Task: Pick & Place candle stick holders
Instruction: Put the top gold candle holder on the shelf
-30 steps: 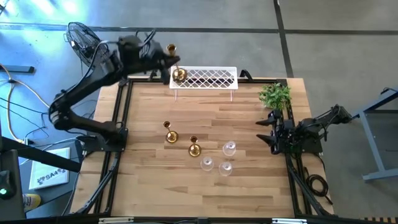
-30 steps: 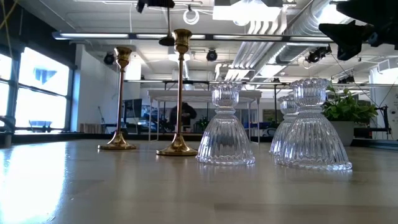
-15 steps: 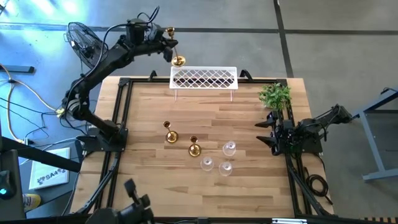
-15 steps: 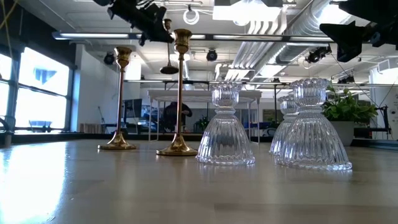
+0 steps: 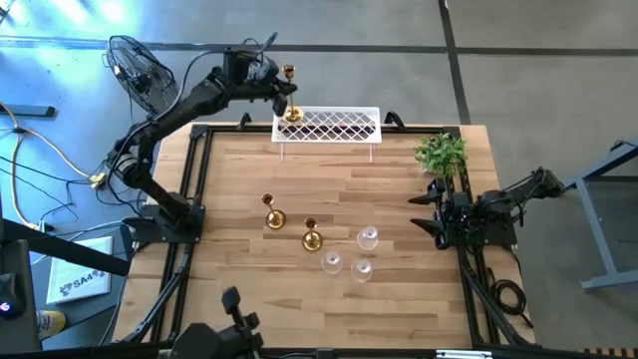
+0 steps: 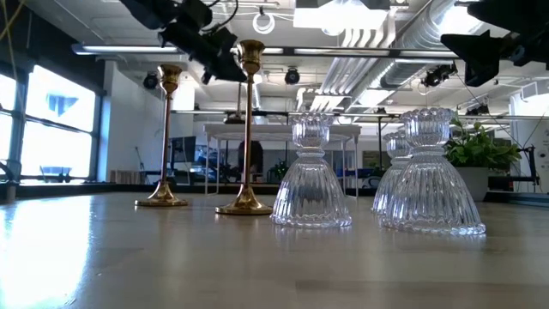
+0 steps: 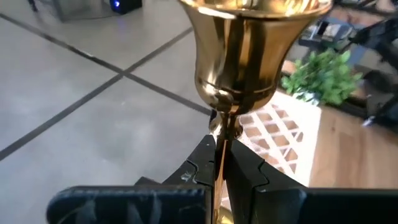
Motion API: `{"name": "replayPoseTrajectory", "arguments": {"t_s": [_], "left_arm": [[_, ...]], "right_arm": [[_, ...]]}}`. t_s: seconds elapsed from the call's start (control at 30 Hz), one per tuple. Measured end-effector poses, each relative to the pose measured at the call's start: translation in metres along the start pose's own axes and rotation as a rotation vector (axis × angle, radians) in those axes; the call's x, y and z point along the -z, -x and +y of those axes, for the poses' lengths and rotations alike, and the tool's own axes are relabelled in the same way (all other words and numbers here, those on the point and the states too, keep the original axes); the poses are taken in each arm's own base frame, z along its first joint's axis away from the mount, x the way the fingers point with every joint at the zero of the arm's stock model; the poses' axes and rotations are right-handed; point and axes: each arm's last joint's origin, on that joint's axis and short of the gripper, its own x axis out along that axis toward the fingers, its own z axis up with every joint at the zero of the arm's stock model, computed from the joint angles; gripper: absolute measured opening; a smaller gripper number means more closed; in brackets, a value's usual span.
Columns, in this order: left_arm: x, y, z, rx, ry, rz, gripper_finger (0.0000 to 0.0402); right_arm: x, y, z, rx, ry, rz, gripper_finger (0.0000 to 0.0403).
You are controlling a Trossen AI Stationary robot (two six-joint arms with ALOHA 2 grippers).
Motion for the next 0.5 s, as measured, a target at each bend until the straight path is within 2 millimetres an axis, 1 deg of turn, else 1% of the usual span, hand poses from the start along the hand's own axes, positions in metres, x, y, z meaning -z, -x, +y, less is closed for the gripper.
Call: {"name": "replayPoseTrajectory", "arguments": {"t_s": [0.07, 0.17, 0.3, 0.4, 0.5], "left_arm": [[0.008, -0.005, 0.001, 0.006, -0.013, -0.038, 0.0009], [0.011, -0.007, 0.001, 0.02, -0.022, -0.094, 0.0009], [0.017, -0.009, 0.002, 0.011, -0.044, -0.068, 0.0009], [0.018, -0.009, 0.002, 0.01, -0.046, -0.066, 0.0009], [0.021, -0.007, 0.008, -0.003, -0.029, -0.036, 0.0009]], "right_arm": [[0.0, 0.0, 0.0, 0.0, 0.0, 0.0, 0.0257], [0.0, 0.0, 0.0, 0.0, 0.0, 0.0, 0.0257], [0.0, 0.0, 0.0, 0.0, 0.0, 0.0, 0.0257], [0.0, 0.0, 0.0, 0.002, 0.001, 0.0, 0.0257], [0.0, 0.0, 0.0, 0.017, 0.005, 0.003, 0.0257]]}}
